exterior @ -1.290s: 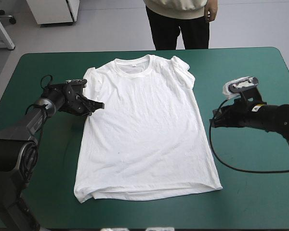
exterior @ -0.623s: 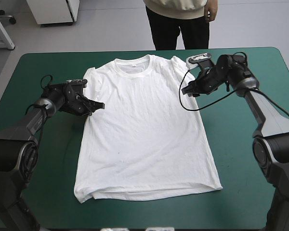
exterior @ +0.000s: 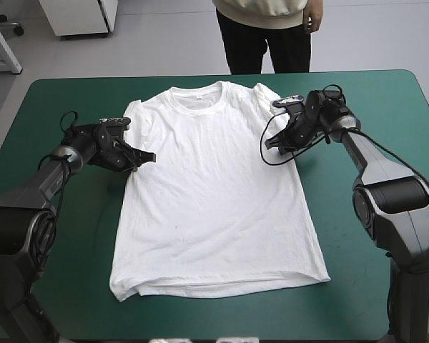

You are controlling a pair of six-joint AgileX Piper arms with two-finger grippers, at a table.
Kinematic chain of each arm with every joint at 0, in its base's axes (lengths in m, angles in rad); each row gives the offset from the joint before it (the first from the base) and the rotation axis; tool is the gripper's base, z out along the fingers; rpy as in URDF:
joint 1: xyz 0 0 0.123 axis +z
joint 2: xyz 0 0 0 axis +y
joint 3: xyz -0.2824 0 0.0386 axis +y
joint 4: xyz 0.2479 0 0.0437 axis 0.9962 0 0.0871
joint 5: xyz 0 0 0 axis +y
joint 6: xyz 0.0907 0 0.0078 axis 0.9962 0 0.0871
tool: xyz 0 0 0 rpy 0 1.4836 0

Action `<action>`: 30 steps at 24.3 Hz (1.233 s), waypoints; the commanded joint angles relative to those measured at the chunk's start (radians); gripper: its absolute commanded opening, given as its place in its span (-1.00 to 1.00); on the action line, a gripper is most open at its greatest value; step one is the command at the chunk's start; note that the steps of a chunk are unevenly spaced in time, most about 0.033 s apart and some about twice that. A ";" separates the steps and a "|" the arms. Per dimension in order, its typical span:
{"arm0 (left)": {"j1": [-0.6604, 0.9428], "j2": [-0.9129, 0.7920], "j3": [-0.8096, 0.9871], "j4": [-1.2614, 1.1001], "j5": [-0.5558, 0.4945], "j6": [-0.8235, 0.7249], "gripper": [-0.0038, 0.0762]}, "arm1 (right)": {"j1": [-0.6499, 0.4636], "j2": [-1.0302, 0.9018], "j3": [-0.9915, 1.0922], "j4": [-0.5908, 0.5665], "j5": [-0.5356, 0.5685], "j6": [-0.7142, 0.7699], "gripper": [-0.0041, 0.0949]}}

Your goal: Fold the cloth

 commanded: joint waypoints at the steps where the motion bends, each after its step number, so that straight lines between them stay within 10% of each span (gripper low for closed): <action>1: -0.012 -0.012 -0.003 -0.044 0.013 -0.003 -0.93 | -0.004 -0.057 -0.030 0.031 0.001 -0.041 -0.82; 19: -0.002 -0.344 -0.292 0.055 0.121 0.020 -0.93 | -0.006 -0.579 -0.030 0.013 -0.043 -0.031 -0.95; 30: -0.002 -0.673 -0.403 0.054 0.307 0.074 -0.93 | -0.006 -0.927 -0.028 0.008 0.157 -0.027 -0.95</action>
